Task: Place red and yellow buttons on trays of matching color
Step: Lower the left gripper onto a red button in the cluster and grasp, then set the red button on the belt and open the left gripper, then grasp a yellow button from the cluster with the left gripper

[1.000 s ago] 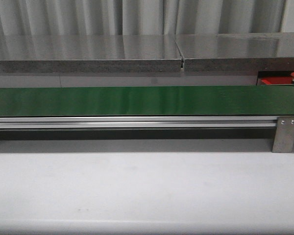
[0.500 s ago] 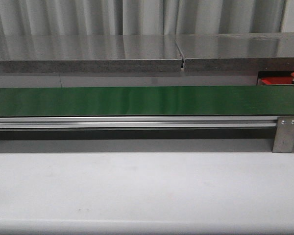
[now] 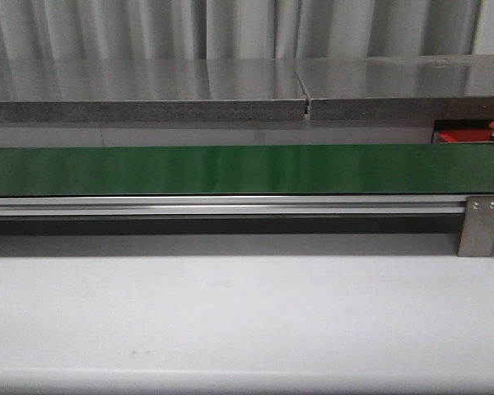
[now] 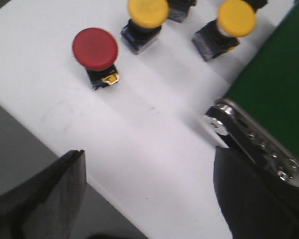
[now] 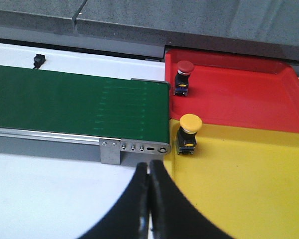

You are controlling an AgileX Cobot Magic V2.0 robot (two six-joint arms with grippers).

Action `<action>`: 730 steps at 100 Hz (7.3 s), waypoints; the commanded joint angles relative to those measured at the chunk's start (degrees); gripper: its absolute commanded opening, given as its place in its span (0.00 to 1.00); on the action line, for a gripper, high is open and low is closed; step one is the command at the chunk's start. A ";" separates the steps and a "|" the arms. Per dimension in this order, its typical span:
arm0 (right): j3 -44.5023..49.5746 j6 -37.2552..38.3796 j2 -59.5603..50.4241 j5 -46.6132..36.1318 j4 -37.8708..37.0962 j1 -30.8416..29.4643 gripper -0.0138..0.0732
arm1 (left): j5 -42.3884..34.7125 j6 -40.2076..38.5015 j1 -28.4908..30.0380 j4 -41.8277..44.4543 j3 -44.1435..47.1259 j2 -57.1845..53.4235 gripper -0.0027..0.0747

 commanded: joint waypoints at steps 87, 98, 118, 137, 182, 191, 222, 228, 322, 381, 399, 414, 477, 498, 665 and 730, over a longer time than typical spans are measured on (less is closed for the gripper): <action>-1.18 -0.64 0.19 -3.96 -0.06 -0.06 0.02 | 6.39 0.04 3.71 -1.14 -24.48 26.80 0.70; -1.18 -0.64 0.19 -3.96 -0.06 -0.06 0.02 | 5.37 0.04 3.71 -1.04 -24.48 27.74 0.69; -1.18 -0.64 0.19 -3.96 -0.06 -0.06 0.02 | 4.18 0.04 3.81 -1.04 -24.48 29.03 0.53; -1.18 -0.64 0.19 -3.96 -0.06 -0.06 0.02 | 3.34 0.04 3.81 -1.04 -24.48 29.12 0.35; -1.18 -0.64 0.19 -3.96 -0.06 -0.06 0.02 | 5.88 2.27 3.81 -1.04 -24.37 22.69 0.33; -1.18 -0.64 0.19 -3.96 -0.06 -0.06 0.02 | 6.98 2.86 3.67 -1.17 -24.37 19.46 0.33; -1.18 -0.64 0.19 -3.96 -0.06 -0.06 0.02 | 8.37 4.24 2.08 -3.97 -24.37 10.90 0.33; -1.18 -0.64 0.19 -3.96 -0.06 -0.06 0.02 | 8.27 4.49 0.75 -3.97 -24.49 10.42 0.33; -1.18 -0.64 0.19 -3.96 -0.06 -0.06 0.02 | 10.19 4.97 -17.15 -4.02 -29.65 22.39 0.34; -1.18 -0.64 0.19 -3.96 -0.06 -0.06 0.02 | 10.86 6.04 -17.15 -8.83 -34.48 19.18 0.75; -1.18 -0.64 0.19 -3.96 -0.06 -0.06 0.02 | 10.60 6.04 -16.39 -8.94 -35.12 16.81 0.75; -1.18 -0.64 0.19 -3.96 -0.06 -0.06 0.02 | 11.63 6.04 -14.17 -8.94 -35.12 16.43 0.75; -1.18 -0.64 0.19 -3.96 -0.06 -0.06 0.02 | 14.71 4.20 -2.28 -2.23 -35.12 18.38 0.74; -1.18 -0.64 0.19 -3.96 -0.06 -0.06 0.02 | 15.48 3.94 -1.78 1.14 -35.12 21.76 0.74; -1.18 -0.64 0.19 -3.96 -0.06 -0.06 0.02 | 1.06 4.64 -1.65 0.93 -33.98 32.84 0.33; -1.18 -0.64 0.19 -3.96 -0.06 -0.06 0.02 | -0.70 7.22 -11.89 -0.63 -25.50 14.26 0.33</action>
